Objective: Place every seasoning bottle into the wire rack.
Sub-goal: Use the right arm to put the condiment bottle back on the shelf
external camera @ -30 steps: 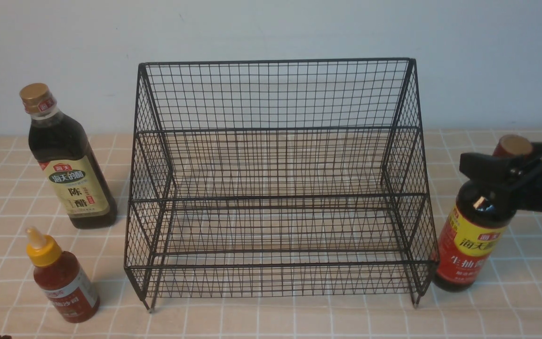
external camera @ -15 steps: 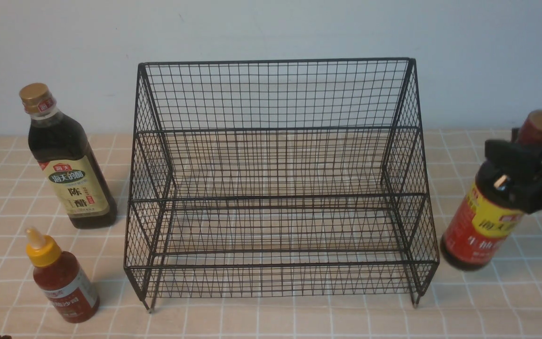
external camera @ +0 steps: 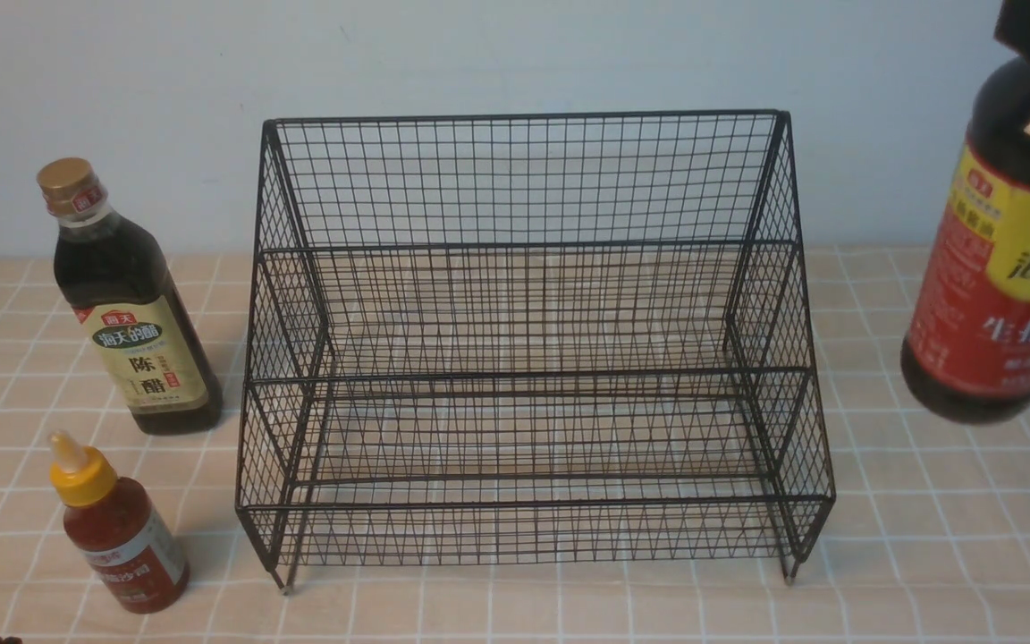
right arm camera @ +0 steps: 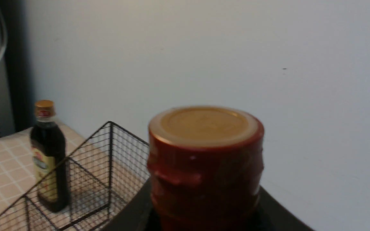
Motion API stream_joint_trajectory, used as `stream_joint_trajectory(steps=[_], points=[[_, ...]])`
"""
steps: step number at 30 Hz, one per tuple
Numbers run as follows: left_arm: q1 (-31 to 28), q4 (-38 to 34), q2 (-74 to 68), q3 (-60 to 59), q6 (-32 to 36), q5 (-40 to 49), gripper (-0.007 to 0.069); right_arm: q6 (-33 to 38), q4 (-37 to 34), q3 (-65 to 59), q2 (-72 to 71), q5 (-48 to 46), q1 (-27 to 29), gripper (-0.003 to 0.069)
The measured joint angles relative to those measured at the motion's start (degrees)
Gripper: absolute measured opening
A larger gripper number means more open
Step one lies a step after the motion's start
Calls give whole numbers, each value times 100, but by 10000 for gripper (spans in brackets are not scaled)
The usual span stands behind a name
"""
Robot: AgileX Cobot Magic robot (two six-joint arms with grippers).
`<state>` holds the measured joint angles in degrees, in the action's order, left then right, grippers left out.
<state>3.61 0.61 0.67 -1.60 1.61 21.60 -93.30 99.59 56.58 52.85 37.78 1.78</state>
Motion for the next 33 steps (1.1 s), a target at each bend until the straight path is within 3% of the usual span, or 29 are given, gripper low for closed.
stream_joint_trajectory(steps=[11,28,33], points=[[0,0,0,0,0,0,-7,-211,128,40,250,862,0,268],[0,0,0,4,0,5,-7,349,-1162,91,1143,775,-36,268],[0,0,0,4,0,5,-7,990,-1520,110,1305,374,-513,267]])
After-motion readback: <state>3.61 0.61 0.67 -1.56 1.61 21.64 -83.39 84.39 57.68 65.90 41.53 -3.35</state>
